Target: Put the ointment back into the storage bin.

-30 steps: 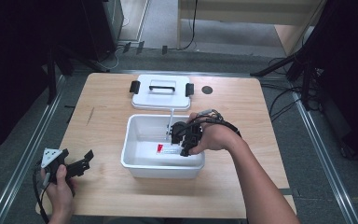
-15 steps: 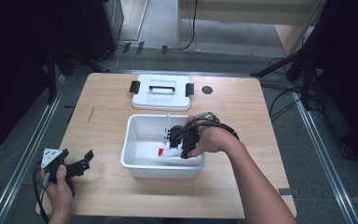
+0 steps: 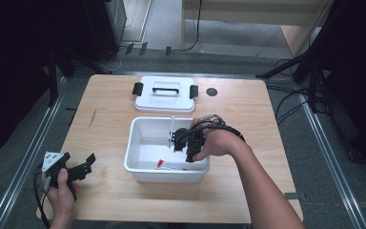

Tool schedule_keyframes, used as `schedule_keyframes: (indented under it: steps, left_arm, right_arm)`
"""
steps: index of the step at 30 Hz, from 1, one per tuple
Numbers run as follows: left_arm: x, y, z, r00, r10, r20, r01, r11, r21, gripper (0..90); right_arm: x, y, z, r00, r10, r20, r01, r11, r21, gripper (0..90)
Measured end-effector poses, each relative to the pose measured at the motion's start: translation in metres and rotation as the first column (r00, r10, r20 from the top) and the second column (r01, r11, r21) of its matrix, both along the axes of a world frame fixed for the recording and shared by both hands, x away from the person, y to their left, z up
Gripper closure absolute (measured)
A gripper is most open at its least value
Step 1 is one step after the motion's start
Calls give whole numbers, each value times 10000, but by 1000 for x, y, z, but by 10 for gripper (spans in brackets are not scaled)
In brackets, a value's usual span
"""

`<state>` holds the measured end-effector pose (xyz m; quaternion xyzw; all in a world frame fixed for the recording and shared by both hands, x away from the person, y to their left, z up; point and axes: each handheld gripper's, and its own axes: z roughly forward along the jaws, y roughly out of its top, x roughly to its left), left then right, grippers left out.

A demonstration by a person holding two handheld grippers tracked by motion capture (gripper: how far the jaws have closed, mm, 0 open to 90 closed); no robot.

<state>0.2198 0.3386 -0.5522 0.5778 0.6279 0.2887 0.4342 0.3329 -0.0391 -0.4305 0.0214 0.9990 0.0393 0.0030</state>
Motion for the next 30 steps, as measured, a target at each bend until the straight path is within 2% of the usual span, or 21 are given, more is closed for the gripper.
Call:
schedule_keyframes:
  steps: [8,11,16,23,30]
  left_arm:
    - [0,0,0,10000,-1,26,1,10000,14,0]
    - [0,0,0,10000,-24,9,24,10000,32,0]
    - [0,0,0,10000,-6,25,6,10000,11,0]
    - [0,-1,0,10000,2,10,-2,10000,16,0]
    - [0,-1,0,10000,3,24,-3,10000,27,0]
  right_arm:
    - [0,-3,12,9997,-218,-103,222,9990,392,797]
    - [0,-7,21,9987,-448,-233,466,9957,799,821]
    - [2,-11,28,9985,-522,-182,538,9931,1038,825]
    - [1,-22,48,9955,-928,-201,946,9863,1354,827]
    - [2,-33,60,9924,-1207,-245,1231,9801,1560,827]
